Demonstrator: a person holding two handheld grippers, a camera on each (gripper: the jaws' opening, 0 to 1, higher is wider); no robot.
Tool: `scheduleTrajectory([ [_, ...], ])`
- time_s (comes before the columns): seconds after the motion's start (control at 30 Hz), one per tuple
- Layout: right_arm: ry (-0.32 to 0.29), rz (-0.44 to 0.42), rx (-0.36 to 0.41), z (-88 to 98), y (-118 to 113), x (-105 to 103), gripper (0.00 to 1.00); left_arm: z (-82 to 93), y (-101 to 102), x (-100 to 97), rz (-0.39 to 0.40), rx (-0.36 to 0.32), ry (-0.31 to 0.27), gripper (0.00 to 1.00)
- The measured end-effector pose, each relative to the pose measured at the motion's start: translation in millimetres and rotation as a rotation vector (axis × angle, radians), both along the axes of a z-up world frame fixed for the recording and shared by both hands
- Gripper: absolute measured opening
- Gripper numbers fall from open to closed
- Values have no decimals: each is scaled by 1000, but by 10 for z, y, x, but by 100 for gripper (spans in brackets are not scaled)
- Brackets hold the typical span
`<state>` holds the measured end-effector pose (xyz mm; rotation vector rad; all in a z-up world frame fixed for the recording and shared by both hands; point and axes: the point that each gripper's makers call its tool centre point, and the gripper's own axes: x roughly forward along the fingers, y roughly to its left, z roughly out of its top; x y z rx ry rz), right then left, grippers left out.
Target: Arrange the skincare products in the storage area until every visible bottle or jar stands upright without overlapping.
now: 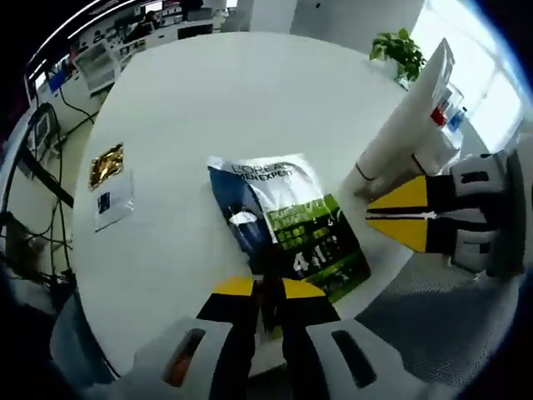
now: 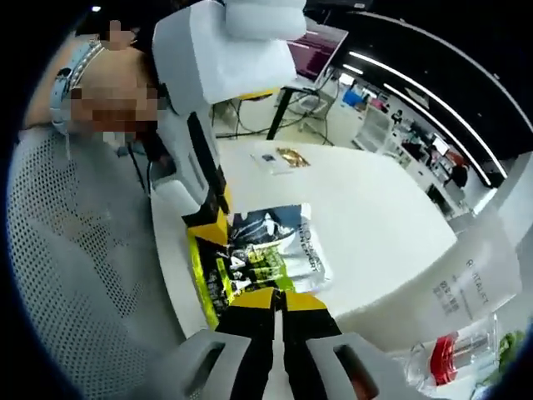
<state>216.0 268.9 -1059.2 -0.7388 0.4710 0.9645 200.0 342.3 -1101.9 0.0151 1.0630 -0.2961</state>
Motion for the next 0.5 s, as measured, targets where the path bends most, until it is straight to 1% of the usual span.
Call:
scheduleTrajectory([
  [0.07,29,39,16,-45,61,-48,0,9,71,-5,49,8,6,7],
  [0.1,49,64,-3,-117,77,-93,0,7,89,-11,55,13,10,7],
  [0.13,53,78,-24,-168,81,-114,0,3,104,-17,59,14,15,7],
  [0.17,57,115,-75,-265,78,-156,0,4,106,-22,67,10,20,6],
  [0.2,66,131,-110,-341,67,-187,0,4,107,-24,81,3,26,4],
  [0.23,96,147,-151,-442,48,-242,0,19,132,-17,105,9,29,1],
  [0.27,107,147,-166,-476,35,-258,0,28,158,-8,111,22,22,0],
  [0.3,122,134,-199,-545,-5,-273,0,53,245,21,127,69,-3,0],
  [0.33,127,149,-232,-592,-32,-293,0,76,240,43,116,71,-21,0],
  [0.37,120,157,-259,-625,-66,-291,0,85,263,61,122,82,-32,0],
  [0.4,127,172,-278,-650,-83,-309,0,93,244,73,114,75,-39,0],
  [0.43,99,184,-229,-595,-11,-276,0,118,210,98,99,63,-59,0],
  [0.47,109,171,-238,-605,-30,-276,0,143,190,117,104,53,-73,0],
  [0.5,111,173,-240,-605,-32,-277,0,187,153,152,89,45,-103,0],
])
